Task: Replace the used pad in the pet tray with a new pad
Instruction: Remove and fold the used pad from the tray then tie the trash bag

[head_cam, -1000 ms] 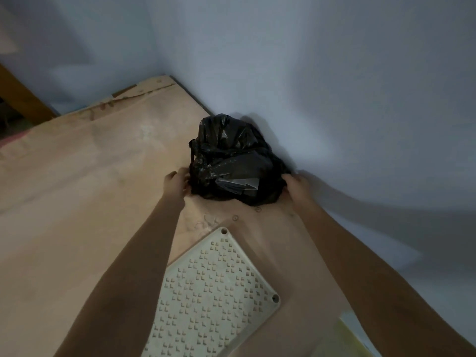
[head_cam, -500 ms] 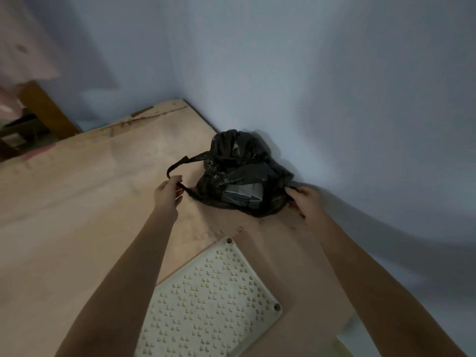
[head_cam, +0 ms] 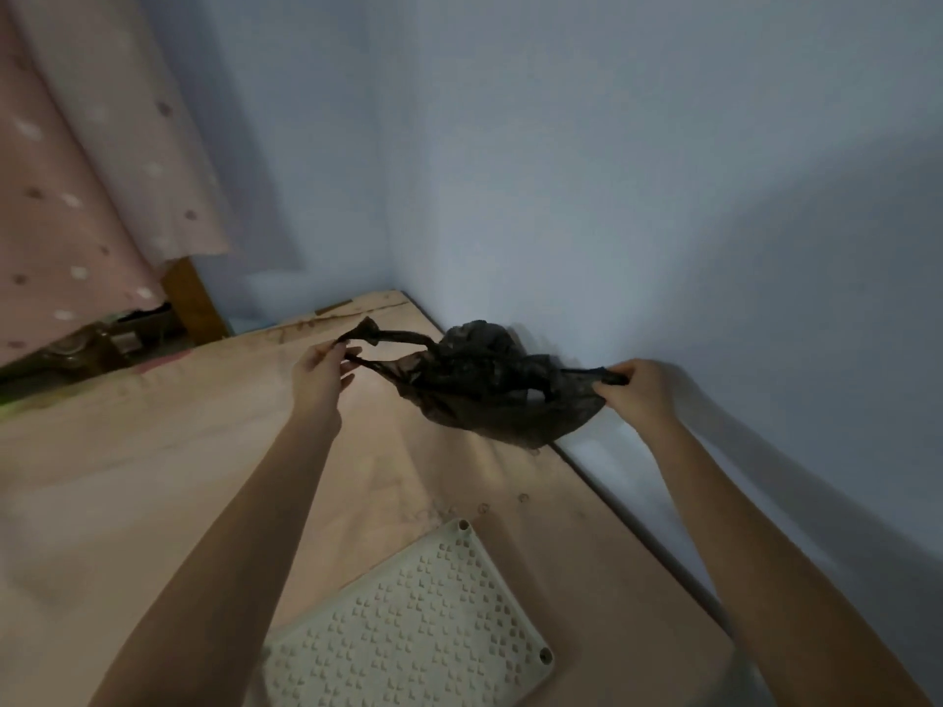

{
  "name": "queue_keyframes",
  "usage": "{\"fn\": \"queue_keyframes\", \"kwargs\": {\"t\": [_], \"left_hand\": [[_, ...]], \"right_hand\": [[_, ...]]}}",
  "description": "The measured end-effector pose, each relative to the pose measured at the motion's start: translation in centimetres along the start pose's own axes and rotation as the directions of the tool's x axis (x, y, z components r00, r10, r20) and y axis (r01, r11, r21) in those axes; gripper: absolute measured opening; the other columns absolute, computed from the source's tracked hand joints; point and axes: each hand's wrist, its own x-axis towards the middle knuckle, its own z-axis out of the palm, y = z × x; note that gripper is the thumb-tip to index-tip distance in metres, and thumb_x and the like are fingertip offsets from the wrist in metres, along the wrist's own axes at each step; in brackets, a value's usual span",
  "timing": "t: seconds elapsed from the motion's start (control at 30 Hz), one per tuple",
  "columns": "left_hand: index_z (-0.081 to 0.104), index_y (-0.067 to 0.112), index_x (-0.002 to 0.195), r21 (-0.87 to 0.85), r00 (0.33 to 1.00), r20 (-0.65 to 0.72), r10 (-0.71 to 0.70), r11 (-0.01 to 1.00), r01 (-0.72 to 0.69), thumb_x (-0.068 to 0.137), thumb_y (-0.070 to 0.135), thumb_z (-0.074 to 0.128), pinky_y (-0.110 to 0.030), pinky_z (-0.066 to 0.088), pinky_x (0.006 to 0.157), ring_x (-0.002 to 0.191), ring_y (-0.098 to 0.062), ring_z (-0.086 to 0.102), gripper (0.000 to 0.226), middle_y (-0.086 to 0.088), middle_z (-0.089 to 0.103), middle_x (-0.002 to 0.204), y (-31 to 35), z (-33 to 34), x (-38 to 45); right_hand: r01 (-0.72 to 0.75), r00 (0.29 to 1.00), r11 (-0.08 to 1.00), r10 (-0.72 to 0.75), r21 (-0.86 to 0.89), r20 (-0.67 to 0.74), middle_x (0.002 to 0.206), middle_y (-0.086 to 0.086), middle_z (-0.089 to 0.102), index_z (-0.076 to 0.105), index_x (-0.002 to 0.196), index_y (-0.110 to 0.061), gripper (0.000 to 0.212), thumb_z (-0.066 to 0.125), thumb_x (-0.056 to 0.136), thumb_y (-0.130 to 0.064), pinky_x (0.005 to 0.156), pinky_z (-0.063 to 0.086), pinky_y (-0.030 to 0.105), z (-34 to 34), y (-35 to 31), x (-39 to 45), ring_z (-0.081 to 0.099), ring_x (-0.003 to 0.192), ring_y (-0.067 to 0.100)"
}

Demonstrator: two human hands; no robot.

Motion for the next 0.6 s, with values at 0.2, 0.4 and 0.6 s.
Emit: {"fn": "queue_keyframes", "kwargs": {"t": [0.2,0.4,0.6], "left_hand": [[0.056,0.002,0.114,-0.045,0.999,0.051,-0.017,0.999,0.019,0.090,0.010,0.056,-0.024,0.048,0.076,0.091,-0.021,0.064,0.026,-0.011,0.064,0.103,3.8,-0.4,-1.1],[0.060,0.006,0.095,0.092,0.980,0.194,-0.046,0.995,0.029,0.089,0.016,0.060,-0.024,0.050,0.072,0.096,-0.023,0.065,0.011,-0.011,0.068,0.104,4.2,0.8,-3.3],[0.040,0.001,0.129,0.627,0.937,0.184,-0.295,0.770,0.119,0.072,0.032,0.082,-0.035,0.051,0.076,0.107,-0.028,0.056,0.077,-0.013,0.049,0.124,-0.8,1.8,-5.9]], "right_hand": [[0.054,0.997,0.987,-0.061,-0.152,-0.037,0.083,0.017,0.066,0.063,0.093,-0.001,0.023,0.061,0.090,-0.024,0.069,0.052,0.037,-3.1,-3.1,-0.1,0.064,0.076,0.033],[0.155,0.983,0.976,-0.168,-0.156,-0.076,0.079,0.006,0.059,0.062,0.089,-0.008,0.007,0.061,0.088,-0.015,0.065,0.036,0.025,-3.6,-5.3,-0.8,0.051,0.071,0.019],[0.129,0.990,0.988,-0.133,-0.086,-0.045,0.080,0.001,0.059,0.055,0.090,-0.015,0.013,0.063,0.082,-0.010,0.044,0.031,0.015,-2.6,-5.2,-2.4,0.049,0.061,0.004]]}}
